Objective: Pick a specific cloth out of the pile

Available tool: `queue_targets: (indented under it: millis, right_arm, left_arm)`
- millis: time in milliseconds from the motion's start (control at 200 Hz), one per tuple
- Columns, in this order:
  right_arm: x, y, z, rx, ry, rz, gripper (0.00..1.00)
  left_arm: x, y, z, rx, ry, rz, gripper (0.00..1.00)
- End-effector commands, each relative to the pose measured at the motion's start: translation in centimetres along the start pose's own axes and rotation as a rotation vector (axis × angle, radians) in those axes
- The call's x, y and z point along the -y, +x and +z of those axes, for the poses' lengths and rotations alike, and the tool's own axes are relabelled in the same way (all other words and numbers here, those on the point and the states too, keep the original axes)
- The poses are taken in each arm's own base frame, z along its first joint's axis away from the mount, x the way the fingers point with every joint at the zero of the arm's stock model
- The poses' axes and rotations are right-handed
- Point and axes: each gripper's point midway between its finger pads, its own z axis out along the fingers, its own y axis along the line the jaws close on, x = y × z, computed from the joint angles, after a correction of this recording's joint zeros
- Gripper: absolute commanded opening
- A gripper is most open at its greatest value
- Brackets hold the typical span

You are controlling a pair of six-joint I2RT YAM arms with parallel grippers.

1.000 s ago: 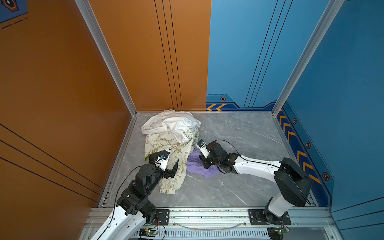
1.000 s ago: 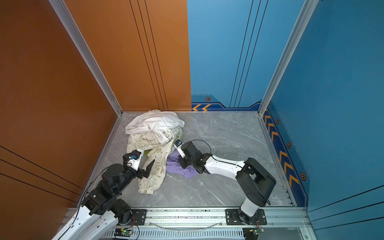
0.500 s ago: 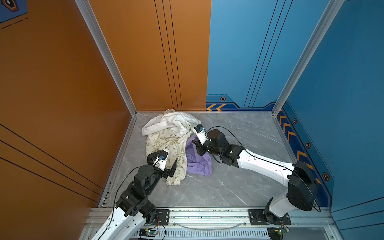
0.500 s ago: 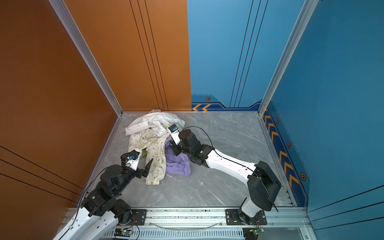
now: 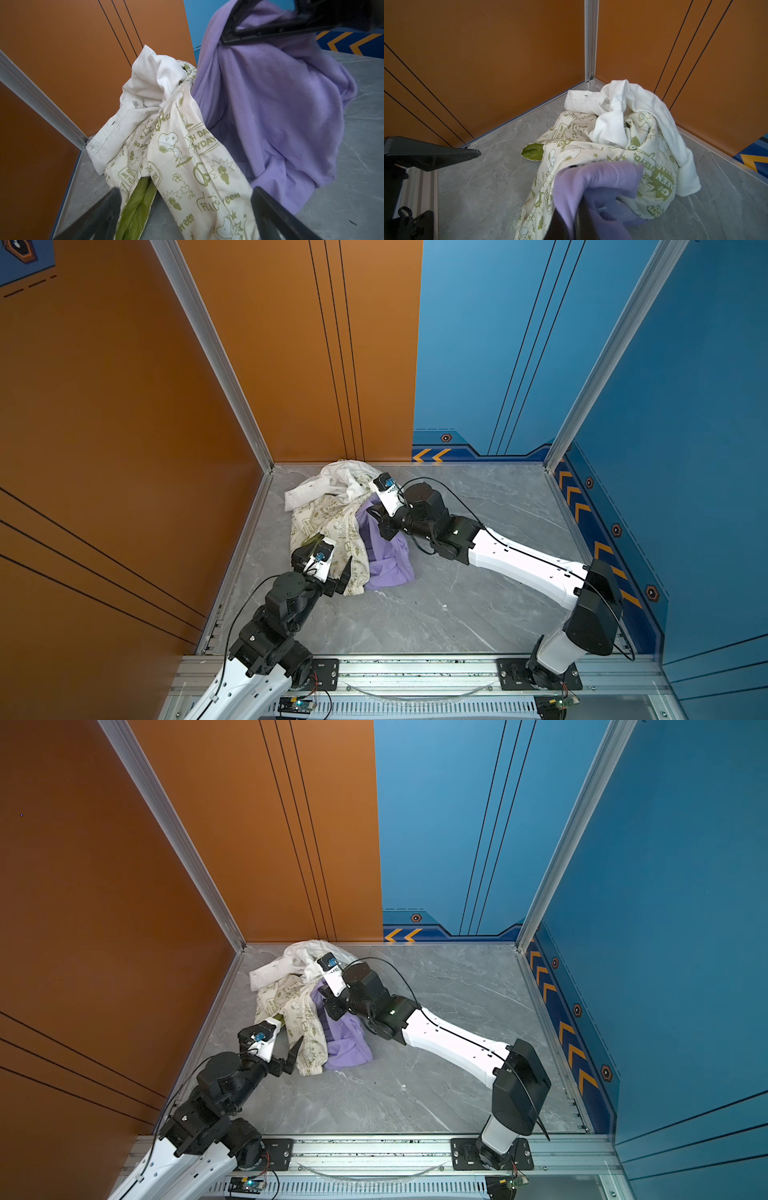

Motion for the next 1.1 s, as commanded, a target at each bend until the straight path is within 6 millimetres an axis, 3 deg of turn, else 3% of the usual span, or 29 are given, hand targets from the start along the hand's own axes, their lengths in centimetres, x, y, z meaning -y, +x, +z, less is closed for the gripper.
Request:
queue_targets:
  millis: [0, 320, 556, 786, 811, 896, 1011, 1096]
  right_arm:
    - [-1.5, -7.2, -3.3, 0.182, -0.046, -0.033, 0.00]
    - [-1.4, -11.0, -6.6, 0.270, -0.022, -0.064, 0.00]
    - [-1.3, -11.5, -5.9, 0.247, -0.015, -0.076, 0.00]
    - [-1.0, -14.8, -5.3, 0.301, 0.000, -0.103, 0.00]
    - [-1.0, -16.2, -5.9, 0.331, 0.002, -0.104, 0.00]
    - [-0.8, -17.2, -6.1, 0.350, 0.007, -0.110, 0.00]
    - [-0.1, -17.7, -6.5, 0.355, 0.035, -0.119, 0.00]
    - [1.2, -16.6, -6.2, 0.318, 0.076, -0.114, 0.00]
  left_arm:
    - [-0.2, 0.3, 0.0, 0.007, -0.012, 0.014, 0.98]
    - [0.0, -0.3, -0.4, 0.042, 0.000, 0.009, 0.98]
    - [-0.2, -0.6, -0.7, 0.057, -0.005, 0.007, 0.98]
    - [-0.2, -0.6, -0.7, 0.061, -0.007, 0.006, 0.98]
    - [-0.3, -0.6, -0.8, 0.062, -0.008, 0.007, 0.98]
    - [-0.4, -0.6, -0.8, 0.064, -0.014, 0.007, 0.98]
    - [-0.5, -0.7, -1.0, 0.070, -0.020, 0.006, 0.98]
    - [-0.5, -0.7, -1.0, 0.073, -0.022, 0.007, 0.98]
